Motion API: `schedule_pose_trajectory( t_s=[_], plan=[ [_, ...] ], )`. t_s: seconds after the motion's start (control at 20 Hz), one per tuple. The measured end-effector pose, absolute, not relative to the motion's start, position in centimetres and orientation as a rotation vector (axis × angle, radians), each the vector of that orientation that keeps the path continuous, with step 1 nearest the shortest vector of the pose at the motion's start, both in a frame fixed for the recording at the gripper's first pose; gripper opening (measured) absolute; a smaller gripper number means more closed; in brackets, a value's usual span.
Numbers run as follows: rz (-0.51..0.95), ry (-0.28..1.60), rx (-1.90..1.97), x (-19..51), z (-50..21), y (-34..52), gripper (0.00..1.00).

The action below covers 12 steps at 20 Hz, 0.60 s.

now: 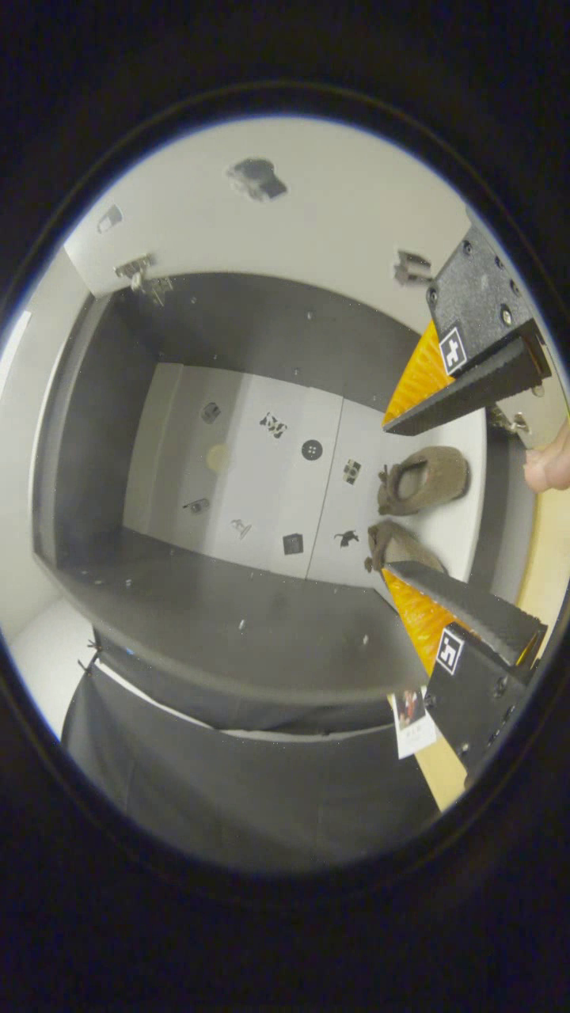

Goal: Open the shoe cabinet door, grab the shoes and put them into the shoe cabinet, then close the shoe cabinet door.

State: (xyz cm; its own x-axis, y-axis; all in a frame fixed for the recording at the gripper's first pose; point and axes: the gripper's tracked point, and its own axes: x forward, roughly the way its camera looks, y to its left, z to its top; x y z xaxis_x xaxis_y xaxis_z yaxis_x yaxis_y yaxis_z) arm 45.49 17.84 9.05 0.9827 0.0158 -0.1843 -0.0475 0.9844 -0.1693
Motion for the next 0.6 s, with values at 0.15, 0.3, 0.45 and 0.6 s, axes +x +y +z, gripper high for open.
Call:
schedule_pose_trajectory(
  t_s=[0.15,0.3,0.45,0.6],
  plan=[
    [0.070,0.131,-0.200,38.8,11.9,17.2,1.00],
    [0.065,0.111,-0.186,31.4,13.0,14.2,1.00],
    [0.157,0.123,-0.144,24.5,12.8,12.6,1.00],
    [0.179,0.096,-0.150,18.3,12.2,8.9,1.00]
  ],
)
